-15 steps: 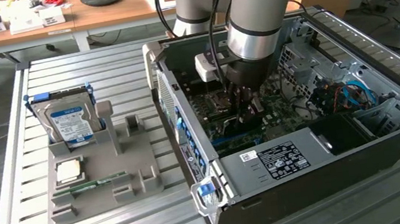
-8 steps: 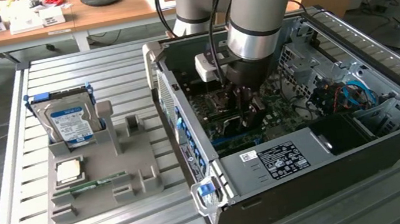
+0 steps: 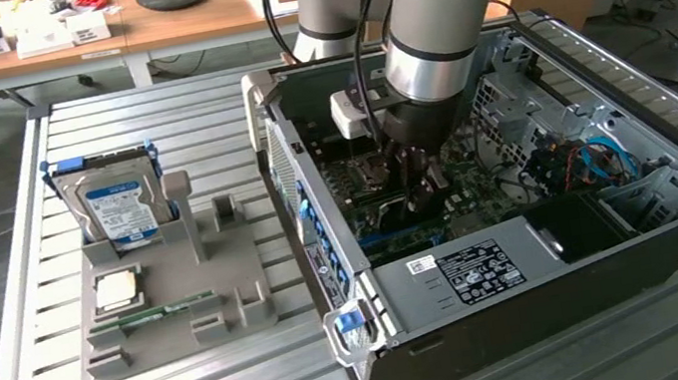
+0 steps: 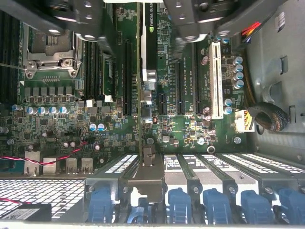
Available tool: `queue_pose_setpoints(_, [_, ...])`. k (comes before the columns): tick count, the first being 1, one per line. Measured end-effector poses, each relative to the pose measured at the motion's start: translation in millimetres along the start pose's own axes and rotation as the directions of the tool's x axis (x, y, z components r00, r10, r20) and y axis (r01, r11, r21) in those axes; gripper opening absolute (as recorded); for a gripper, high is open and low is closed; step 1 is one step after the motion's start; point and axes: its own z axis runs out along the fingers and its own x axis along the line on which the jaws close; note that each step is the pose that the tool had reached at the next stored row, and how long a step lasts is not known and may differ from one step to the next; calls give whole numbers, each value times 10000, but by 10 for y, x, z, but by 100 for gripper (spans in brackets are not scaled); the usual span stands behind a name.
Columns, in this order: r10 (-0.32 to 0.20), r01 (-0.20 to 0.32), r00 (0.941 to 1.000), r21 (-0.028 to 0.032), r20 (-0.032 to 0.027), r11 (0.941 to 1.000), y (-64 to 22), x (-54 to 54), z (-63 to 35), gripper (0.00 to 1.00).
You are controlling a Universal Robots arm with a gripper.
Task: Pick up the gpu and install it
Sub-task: 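Insert the gpu into the slot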
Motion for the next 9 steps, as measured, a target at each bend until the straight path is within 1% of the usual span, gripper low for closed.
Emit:
queue_pose_setpoints(1, [-1,1,10000,0,0,10000,0,0,0,51])
queue_pose_setpoints(2, [0,0,10000,0,0,10000,0,0,0,51])
queue_pose_setpoints(3, [0,0,10000,0,0,10000,0,0,0,45])
queue_pose_setpoints(4, [0,0,10000,0,0,10000,0,0,0,45])
queue_pose_setpoints(5, [-1,1,10000,0,0,10000,0,0,0,39])
queue_pose_setpoints(9, [0,0,10000,0,0,10000,0,0,0,39])
